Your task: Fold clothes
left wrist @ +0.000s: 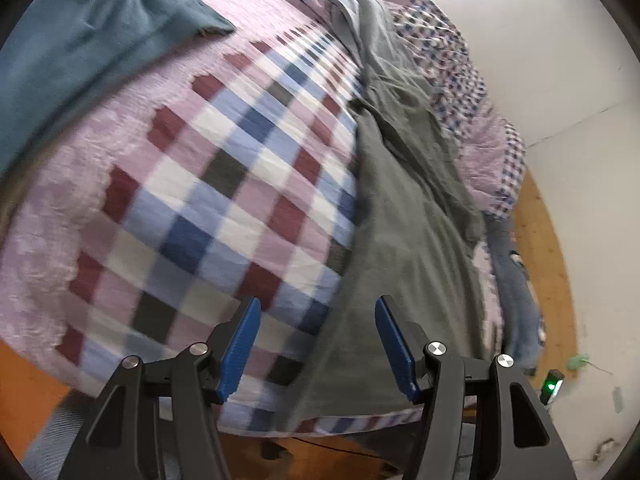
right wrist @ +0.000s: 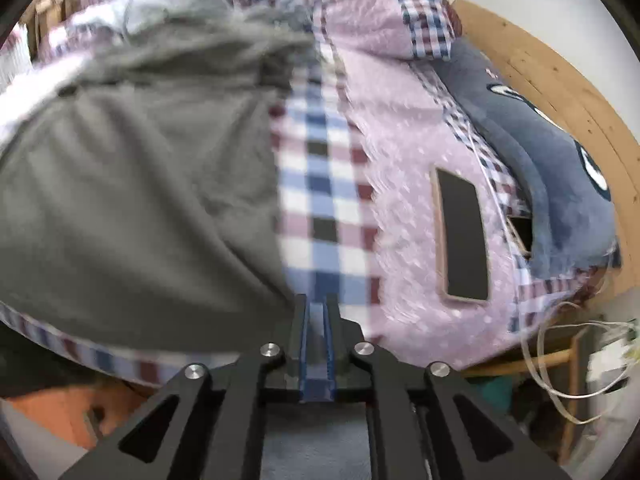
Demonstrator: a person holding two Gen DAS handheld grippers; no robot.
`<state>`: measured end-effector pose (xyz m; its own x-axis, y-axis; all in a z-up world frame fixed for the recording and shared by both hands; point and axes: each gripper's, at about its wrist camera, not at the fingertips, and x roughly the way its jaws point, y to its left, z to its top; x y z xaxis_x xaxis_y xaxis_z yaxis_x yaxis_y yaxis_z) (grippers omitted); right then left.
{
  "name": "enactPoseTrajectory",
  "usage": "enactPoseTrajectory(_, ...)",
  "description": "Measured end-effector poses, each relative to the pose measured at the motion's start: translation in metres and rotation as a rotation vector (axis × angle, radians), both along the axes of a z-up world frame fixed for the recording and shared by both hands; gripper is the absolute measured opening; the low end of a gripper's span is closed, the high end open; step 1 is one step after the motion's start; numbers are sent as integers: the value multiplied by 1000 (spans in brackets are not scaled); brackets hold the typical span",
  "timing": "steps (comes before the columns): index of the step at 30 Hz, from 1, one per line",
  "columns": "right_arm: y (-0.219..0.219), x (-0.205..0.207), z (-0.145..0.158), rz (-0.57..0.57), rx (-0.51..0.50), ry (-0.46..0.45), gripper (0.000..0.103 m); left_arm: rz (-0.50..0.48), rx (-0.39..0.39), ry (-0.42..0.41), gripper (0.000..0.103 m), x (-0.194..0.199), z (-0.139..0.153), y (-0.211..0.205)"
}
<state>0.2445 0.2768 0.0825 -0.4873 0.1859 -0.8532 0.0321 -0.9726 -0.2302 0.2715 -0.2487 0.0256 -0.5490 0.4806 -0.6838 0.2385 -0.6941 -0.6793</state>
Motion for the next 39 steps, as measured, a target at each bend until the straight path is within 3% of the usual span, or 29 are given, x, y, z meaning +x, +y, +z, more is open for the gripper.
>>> enactPoseTrajectory(3,-38,6,5,126,-110,69,27,-43,-18,-26,64,-5,-4,9)
enactPoseTrajectory(6,-103,16,-2,347,-154,124,42,-63,-13,-34,64,-6,-6,12)
enactPoseTrajectory(11,-217,44,-24,691,-99,203,43,-96,17,-51,64,-3,-9,16)
enactPoseTrajectory(15,-271,61,-49,886,-21,228,43,-119,40,-49,64,10,-10,20)
enactPoseTrajectory(20,-281,63,-59,934,-45,232,43,-150,-92,-181,60,17,-26,37)
enactPoseTrajectory(22,-283,61,-60,932,-55,248,43,-174,-124,-209,40,19,-32,45)
enactPoseTrajectory(23,-286,62,-60,937,-62,256,43,-180,-111,-204,21,19,-32,46)
enactPoseTrajectory(24,-289,63,-61,943,-69,265,43,-179,-66,-179,16,20,-30,44)
enactPoseTrajectory(30,-309,74,-68,1025,-35,313,46,-143,222,-26,16,22,-23,22)
enactPoseTrajectory(34,-318,74,-77,1057,-35,287,46,-136,266,-36,16,18,-30,17)
enactPoseTrajectory(39,-327,64,-81,1039,-49,280,46,-154,250,-64,16,10,-36,21)
